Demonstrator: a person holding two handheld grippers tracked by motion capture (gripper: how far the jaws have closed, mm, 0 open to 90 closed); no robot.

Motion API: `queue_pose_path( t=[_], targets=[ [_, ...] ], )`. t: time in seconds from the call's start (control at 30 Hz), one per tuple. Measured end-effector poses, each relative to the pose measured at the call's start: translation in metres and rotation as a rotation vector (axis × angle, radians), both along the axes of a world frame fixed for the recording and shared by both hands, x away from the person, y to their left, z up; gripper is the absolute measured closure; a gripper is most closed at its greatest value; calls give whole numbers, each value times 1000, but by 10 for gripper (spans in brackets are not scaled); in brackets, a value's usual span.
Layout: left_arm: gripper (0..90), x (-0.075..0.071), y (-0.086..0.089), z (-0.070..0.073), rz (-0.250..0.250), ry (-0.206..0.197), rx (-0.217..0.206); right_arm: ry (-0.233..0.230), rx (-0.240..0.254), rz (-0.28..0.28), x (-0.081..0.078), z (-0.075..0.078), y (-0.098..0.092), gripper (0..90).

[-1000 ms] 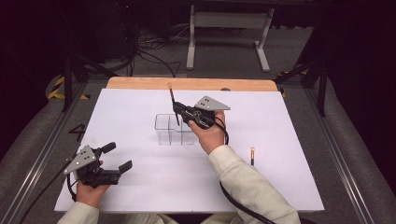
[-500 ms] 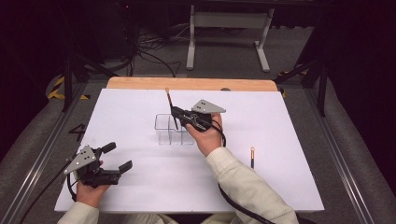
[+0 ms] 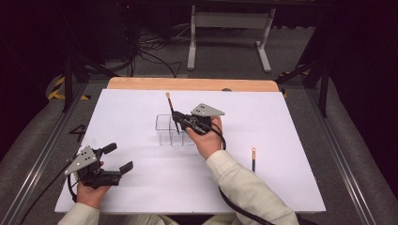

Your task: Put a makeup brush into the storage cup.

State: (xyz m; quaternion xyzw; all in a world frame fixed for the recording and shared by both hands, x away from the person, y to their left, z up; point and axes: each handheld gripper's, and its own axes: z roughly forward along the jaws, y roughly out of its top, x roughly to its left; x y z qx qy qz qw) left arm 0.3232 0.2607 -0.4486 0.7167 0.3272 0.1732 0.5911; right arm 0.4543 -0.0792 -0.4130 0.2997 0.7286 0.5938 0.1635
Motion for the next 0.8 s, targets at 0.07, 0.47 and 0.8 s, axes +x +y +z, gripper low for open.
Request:
queue_pose_path(
  t=[0.07, 0.47, 0.8],
  targets=[
    [23, 0, 0, 0, 0, 0, 0, 0, -4, -1, 0, -1, 0, 833],
    [23, 0, 0, 0, -1, -1, -4, -34, 27, 9, -9, 12, -3, 407],
    [24, 2, -1, 0, -1, -2, -8, -93, 29, 54, -27, 40, -17, 236]
  ],
)
